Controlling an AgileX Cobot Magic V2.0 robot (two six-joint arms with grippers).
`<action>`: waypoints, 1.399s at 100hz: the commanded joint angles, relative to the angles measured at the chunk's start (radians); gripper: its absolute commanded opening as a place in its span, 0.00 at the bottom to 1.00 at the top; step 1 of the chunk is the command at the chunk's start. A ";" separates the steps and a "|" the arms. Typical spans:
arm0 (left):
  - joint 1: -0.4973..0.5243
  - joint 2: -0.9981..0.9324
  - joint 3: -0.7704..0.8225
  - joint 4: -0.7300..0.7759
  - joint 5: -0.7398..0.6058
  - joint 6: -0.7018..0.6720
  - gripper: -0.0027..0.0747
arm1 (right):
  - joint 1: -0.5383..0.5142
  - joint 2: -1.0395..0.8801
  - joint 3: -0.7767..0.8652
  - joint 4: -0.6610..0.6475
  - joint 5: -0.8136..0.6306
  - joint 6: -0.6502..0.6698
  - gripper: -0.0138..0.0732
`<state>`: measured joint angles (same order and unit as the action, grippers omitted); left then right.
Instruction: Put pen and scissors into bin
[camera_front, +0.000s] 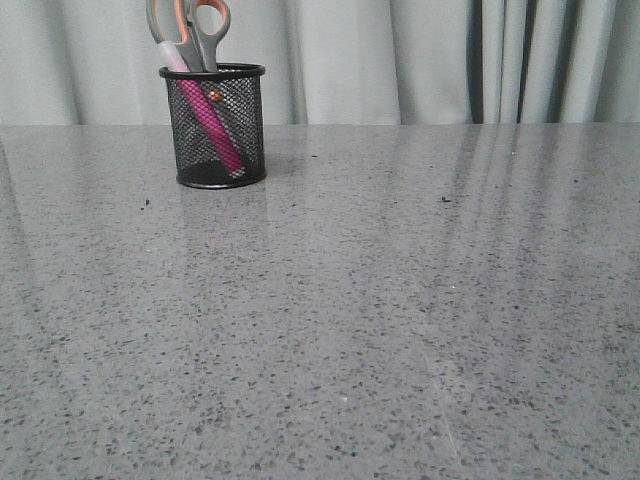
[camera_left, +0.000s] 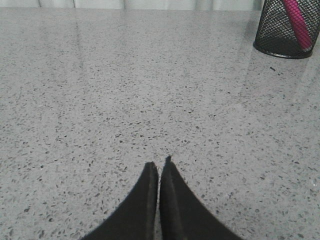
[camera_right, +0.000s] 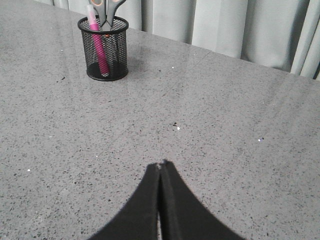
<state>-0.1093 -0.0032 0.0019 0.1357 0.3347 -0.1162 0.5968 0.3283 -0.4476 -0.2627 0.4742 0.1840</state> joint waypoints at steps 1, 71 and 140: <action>0.001 -0.033 0.043 -0.010 -0.057 0.000 0.01 | -0.002 0.006 -0.026 -0.021 -0.068 -0.011 0.08; 0.001 -0.033 0.043 -0.010 -0.057 0.000 0.01 | -0.297 -0.008 0.338 0.124 -0.617 -0.155 0.08; 0.001 -0.033 0.043 -0.010 -0.057 0.000 0.01 | -0.482 -0.355 0.473 0.215 -0.181 -0.176 0.08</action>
